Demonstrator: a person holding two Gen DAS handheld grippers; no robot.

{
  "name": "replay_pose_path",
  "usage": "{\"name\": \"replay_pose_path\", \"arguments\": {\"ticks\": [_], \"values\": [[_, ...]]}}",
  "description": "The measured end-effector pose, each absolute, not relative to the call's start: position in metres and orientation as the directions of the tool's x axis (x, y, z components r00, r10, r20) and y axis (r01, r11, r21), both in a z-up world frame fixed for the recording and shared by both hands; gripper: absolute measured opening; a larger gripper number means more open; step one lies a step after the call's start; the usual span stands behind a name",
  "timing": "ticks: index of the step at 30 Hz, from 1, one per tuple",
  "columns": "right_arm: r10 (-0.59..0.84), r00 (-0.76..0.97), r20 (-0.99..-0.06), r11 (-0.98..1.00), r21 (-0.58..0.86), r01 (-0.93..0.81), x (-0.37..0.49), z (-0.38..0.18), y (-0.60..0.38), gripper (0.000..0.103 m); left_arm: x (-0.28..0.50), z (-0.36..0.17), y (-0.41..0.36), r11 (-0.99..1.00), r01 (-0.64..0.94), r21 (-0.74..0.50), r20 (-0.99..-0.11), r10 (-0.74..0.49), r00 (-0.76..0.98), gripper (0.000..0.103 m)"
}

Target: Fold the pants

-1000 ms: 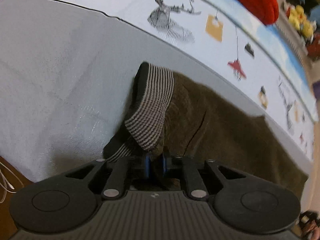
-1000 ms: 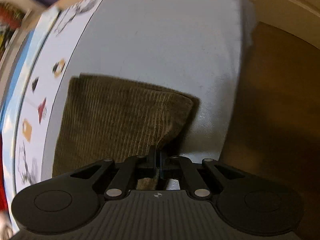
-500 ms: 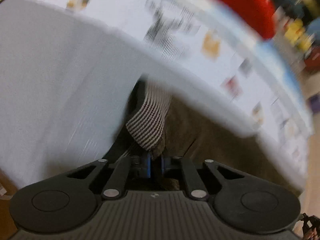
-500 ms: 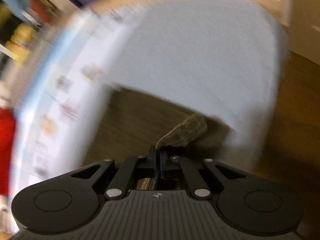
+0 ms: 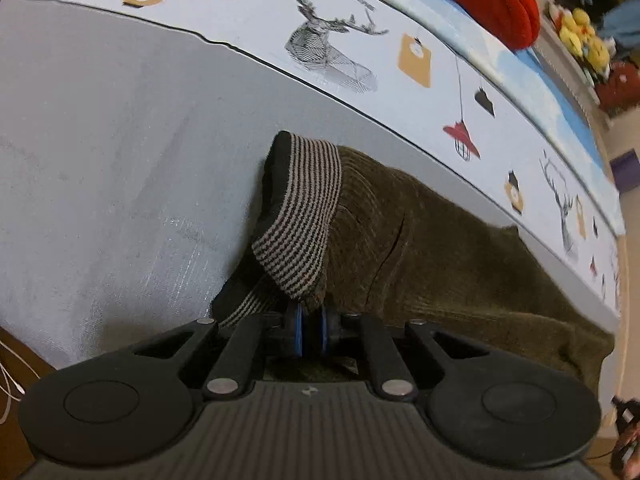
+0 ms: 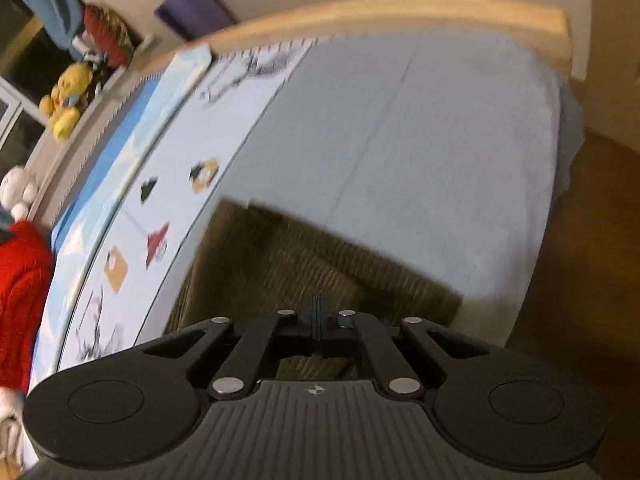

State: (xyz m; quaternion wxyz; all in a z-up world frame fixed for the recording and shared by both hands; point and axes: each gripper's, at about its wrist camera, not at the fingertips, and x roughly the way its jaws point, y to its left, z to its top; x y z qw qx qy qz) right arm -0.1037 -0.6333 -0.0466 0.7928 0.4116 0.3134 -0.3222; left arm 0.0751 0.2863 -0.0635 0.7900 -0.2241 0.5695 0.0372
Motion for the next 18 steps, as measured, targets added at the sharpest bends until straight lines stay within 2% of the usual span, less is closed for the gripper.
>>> {"name": "replay_pose_path", "arguments": {"ticks": [4,7,9,10,11,14,15,16,17,18], "values": [[-0.211,0.559,-0.802,0.397,0.453,0.799,-0.095,-0.064,-0.635,0.000,0.079,-0.064,0.285,0.891,-0.341,-0.299,-0.925,-0.183,0.334,0.016],[-0.133,0.548,-0.826,0.383,0.467,0.797,-0.084,-0.079,-0.635,0.007,0.081,-0.066,0.286,0.882,-0.358,-0.306,-0.925,-0.187,0.331,0.018],[-0.108,0.523,-0.846,0.368,0.455,0.811,-0.078,-0.085,-0.633,0.041,0.080,-0.064,0.289,0.877,-0.360,-0.318,-0.921,-0.195,0.338,0.019],[-0.111,0.506,-0.856,0.357,0.440,0.824,-0.078,-0.088,-0.633,0.046,0.081,-0.064,0.289,0.877,-0.360,-0.319,-0.921,-0.197,0.337,0.019],[-0.118,0.487,-0.865,0.348,0.424,0.836,-0.077,-0.091,-0.633,0.048,0.079,-0.064,0.290,0.878,-0.359,-0.318,-0.921,-0.196,0.336,0.019],[-0.121,0.473,-0.873,0.349,0.409,0.843,-0.071,-0.100,-0.633,0.044,0.079,-0.066,0.290,0.881,-0.360,-0.309,-0.926,-0.191,0.327,0.020],[-0.125,0.478,-0.870,0.364,0.408,0.838,-0.068,-0.101,-0.632,0.028,0.079,-0.067,0.289,0.882,-0.362,-0.302,-0.928,-0.186,0.321,0.020],[-0.142,0.474,-0.869,0.383,0.393,0.836,-0.066,-0.098,-0.630,0.016,0.080,-0.068,0.289,0.884,-0.362,-0.296,-0.931,-0.182,0.317,0.020],[-0.163,0.484,-0.860,0.404,0.389,0.828,-0.065,-0.094,-0.629,0.007,0.080,-0.068,0.287,0.886,-0.362,-0.290,-0.933,-0.177,0.315,0.020],[-0.183,0.516,-0.837,0.420,0.408,0.811,-0.064,-0.087,-0.627,0.006,0.081,-0.069,0.286,0.890,-0.358,-0.282,-0.934,-0.169,0.314,0.019]]}}
